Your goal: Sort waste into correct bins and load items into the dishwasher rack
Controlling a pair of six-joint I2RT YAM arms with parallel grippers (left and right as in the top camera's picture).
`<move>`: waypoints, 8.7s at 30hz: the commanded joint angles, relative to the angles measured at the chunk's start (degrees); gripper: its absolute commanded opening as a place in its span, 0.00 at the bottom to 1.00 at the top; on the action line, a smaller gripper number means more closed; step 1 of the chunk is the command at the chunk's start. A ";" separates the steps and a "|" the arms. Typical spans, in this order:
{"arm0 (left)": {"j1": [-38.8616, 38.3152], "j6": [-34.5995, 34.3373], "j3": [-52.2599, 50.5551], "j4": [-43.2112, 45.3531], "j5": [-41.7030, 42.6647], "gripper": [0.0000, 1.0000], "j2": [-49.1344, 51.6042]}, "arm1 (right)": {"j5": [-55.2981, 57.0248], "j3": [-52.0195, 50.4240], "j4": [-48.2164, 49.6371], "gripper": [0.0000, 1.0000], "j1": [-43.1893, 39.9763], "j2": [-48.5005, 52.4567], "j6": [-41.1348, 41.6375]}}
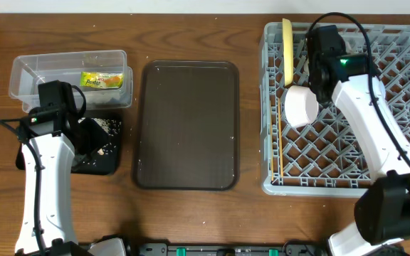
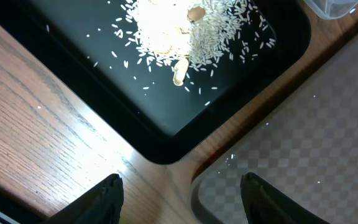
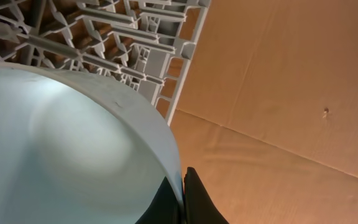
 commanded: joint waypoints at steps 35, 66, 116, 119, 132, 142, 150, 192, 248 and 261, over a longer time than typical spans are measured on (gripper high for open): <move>0.17 -0.31 -0.24 -0.15 -0.11 0.63 0.11 | 15.32 0.26 4.42 0.01 -3.06 4.87 13.53; 0.17 -0.31 -0.24 -0.22 -0.09 0.64 0.11 | -17.94 -7.02 -1.20 0.01 3.41 5.09 18.18; 0.17 -0.31 -0.24 -0.39 -0.11 0.64 0.11 | -84.43 -10.56 -2.54 0.01 13.73 -7.82 24.15; 0.17 -0.31 -0.24 -0.39 -0.09 0.64 0.11 | -79.84 -12.63 -2.14 0.01 15.13 -5.25 28.46; 0.17 -0.31 -0.24 -0.39 -0.11 0.63 0.11 | -58.05 -15.65 -3.87 0.01 15.08 -3.54 40.24; 0.17 -0.31 -0.24 -0.39 -0.11 0.64 0.11 | -55.65 -15.65 -1.53 0.03 15.13 -3.54 40.96; 0.17 -0.31 -0.24 -0.50 -0.11 0.64 0.11 | -51.12 -15.65 17.70 0.10 15.10 -3.52 38.34; 0.17 -0.31 -0.24 -1.01 -0.11 0.64 0.11 | -63.52 -14.93 32.15 0.01 13.25 3.37 38.38; 0.17 -0.31 -0.24 -1.03 -0.11 0.64 0.11 | -46.71 -15.58 23.43 0.01 22.97 12.52 46.80; 0.17 -0.31 -0.24 -1.03 -0.09 0.64 0.11 | -47.06 -15.43 23.34 0.01 22.29 11.23 47.43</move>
